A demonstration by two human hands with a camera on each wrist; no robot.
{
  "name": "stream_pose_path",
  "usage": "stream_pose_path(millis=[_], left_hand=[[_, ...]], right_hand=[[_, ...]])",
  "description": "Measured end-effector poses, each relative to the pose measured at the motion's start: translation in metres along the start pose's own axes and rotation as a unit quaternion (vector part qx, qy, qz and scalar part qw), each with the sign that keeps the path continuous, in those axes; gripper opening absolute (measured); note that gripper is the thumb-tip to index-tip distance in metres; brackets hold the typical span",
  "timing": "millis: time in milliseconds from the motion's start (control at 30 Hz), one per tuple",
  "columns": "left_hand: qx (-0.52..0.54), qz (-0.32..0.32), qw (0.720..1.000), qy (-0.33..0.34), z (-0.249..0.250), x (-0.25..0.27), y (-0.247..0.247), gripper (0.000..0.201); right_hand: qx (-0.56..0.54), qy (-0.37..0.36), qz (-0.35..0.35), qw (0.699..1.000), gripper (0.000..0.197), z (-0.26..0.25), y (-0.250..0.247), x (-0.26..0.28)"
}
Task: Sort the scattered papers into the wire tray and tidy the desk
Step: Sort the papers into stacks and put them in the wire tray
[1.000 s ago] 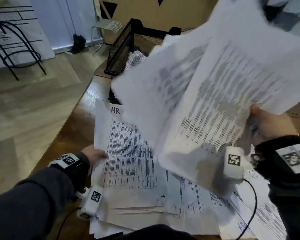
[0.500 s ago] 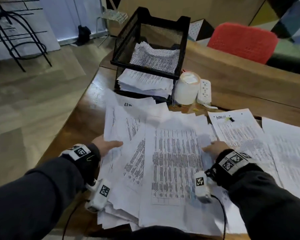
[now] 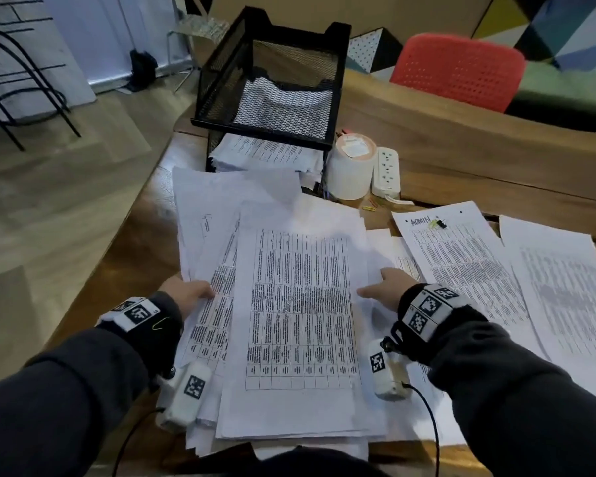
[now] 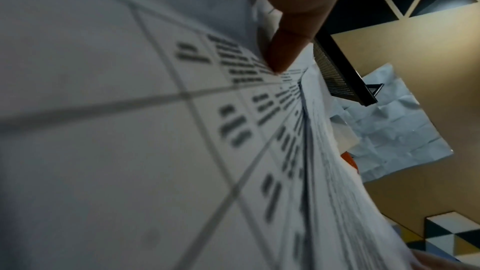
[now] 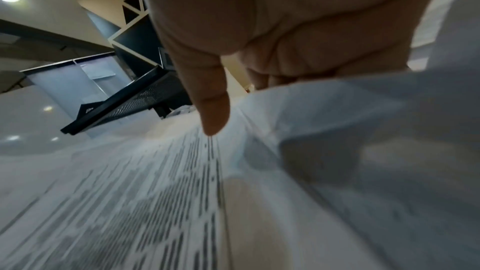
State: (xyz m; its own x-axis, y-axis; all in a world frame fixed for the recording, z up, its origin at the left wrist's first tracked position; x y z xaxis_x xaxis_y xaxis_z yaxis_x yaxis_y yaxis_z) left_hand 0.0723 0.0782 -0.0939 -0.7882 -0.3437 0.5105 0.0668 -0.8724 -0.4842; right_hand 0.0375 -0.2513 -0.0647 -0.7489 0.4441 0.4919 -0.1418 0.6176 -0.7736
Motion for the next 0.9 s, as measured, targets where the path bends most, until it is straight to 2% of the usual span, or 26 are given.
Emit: stream_pose_path(millis=[67, 167, 367, 533, 600, 700, 733, 800, 867, 900], left_hand=[[-0.012, -0.003, 1.000, -0.019, -0.004, -0.003, 0.002, 0.032], [0.010, -0.026, 0.998, -0.053, -0.007, -0.003, 0.004, 0.036], [0.035, -0.053, 0.996, -0.061, -0.016, -0.007, 0.008, 0.012], [-0.028, -0.041, 0.998, -0.038, -0.014, -0.007, 0.004, 0.040], [-0.038, -0.035, 0.998, -0.041, -0.017, -0.011, 0.002, 0.036], [-0.036, -0.027, 0.997, -0.059, -0.021, -0.014, 0.002, 0.026], [-0.028, -0.024, 0.998, -0.059, -0.022, -0.015, 0.001, 0.028], [-0.009, -0.022, 0.998, -0.058, -0.022, -0.015, 0.002, 0.029], [0.035, -0.036, 0.997, -0.062, -0.018, -0.008, 0.004, 0.011], [0.044, -0.047, 0.997, -0.053, -0.017, -0.006, 0.006, 0.012]], right_hand=[[0.032, -0.019, 0.005, 0.999, 0.041, 0.001, 0.003, 0.004], [0.004, -0.023, 0.047, 0.999, 0.035, 0.006, 0.003, 0.005], [-0.107, 0.019, 0.108, 0.988, 0.026, 0.014, -0.006, 0.005], [-0.126, 0.015, 0.090, 0.988, 0.013, 0.012, -0.016, 0.001], [-0.134, 0.012, 0.149, 0.980, 0.017, 0.013, -0.031, 0.000], [-0.195, 0.027, 0.236, 0.951, 0.022, 0.017, -0.054, 0.000], [-0.204, 0.027, 0.235, 0.950, 0.022, 0.017, -0.056, 0.000], [-0.182, 0.026, 0.188, 0.965, 0.023, 0.018, -0.058, 0.001], [-0.133, 0.023, 0.128, 0.983, 0.021, 0.019, -0.057, 0.005], [-0.117, 0.022, 0.104, 0.987, 0.022, 0.019, -0.057, 0.006]])
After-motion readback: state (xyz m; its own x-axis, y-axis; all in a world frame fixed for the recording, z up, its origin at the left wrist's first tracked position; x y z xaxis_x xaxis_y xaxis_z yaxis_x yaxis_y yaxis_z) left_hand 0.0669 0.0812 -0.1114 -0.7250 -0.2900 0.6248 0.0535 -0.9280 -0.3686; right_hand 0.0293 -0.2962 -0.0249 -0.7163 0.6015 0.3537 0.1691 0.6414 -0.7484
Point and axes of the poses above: each hand's wrist, its own x-axis away from the middle knuckle, its own y-axis out of the palm, z = x × y, the point moved 3 cm from there along -x, towards the middle knuckle, and after that the axes turned 10 degrees about z, right-handed, at the moved point
